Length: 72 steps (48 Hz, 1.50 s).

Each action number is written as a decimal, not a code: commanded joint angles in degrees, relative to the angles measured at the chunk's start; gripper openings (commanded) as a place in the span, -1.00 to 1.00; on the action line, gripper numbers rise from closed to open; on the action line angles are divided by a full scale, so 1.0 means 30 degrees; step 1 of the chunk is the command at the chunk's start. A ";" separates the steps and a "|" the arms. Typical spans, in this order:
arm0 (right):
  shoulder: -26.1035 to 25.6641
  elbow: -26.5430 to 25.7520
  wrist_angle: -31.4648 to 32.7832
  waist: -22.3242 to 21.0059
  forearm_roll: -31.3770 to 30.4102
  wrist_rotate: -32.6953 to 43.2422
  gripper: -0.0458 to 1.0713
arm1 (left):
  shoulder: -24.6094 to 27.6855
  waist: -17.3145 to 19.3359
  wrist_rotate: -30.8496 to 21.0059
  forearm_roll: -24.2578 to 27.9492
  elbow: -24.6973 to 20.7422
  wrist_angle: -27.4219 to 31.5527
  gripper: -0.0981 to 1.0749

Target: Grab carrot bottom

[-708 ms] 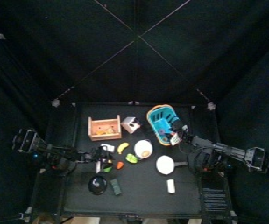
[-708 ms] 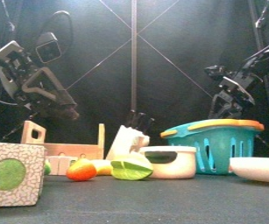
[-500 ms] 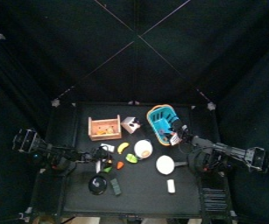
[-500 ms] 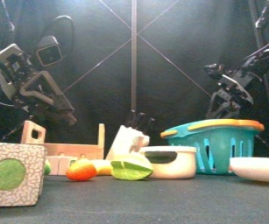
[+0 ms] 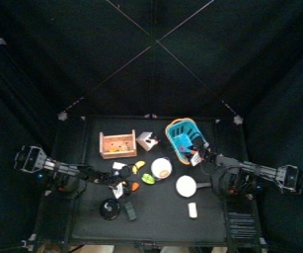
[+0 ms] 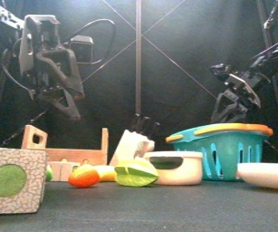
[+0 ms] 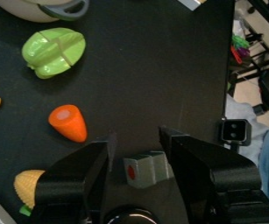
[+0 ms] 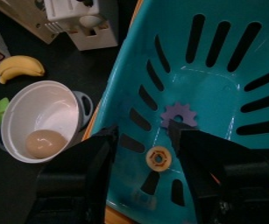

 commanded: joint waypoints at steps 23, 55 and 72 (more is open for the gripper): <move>-0.1992 -0.1963 0.3135 0.3105 0.6826 0.0059 0.60 | 0.0117 0.1729 -0.0059 -0.0967 -0.1377 0.2139 0.60; -0.0879 -0.1670 0.4336 0.5859 0.7354 0.0059 0.60 | 0.1230 0.2139 -0.6504 0.8584 -0.8086 1.4619 0.60; -0.0879 -0.1348 0.4336 0.6035 0.7354 0.0059 0.60 | 0.2490 -0.0938 -1.7666 1.6611 -0.7119 1.3125 0.61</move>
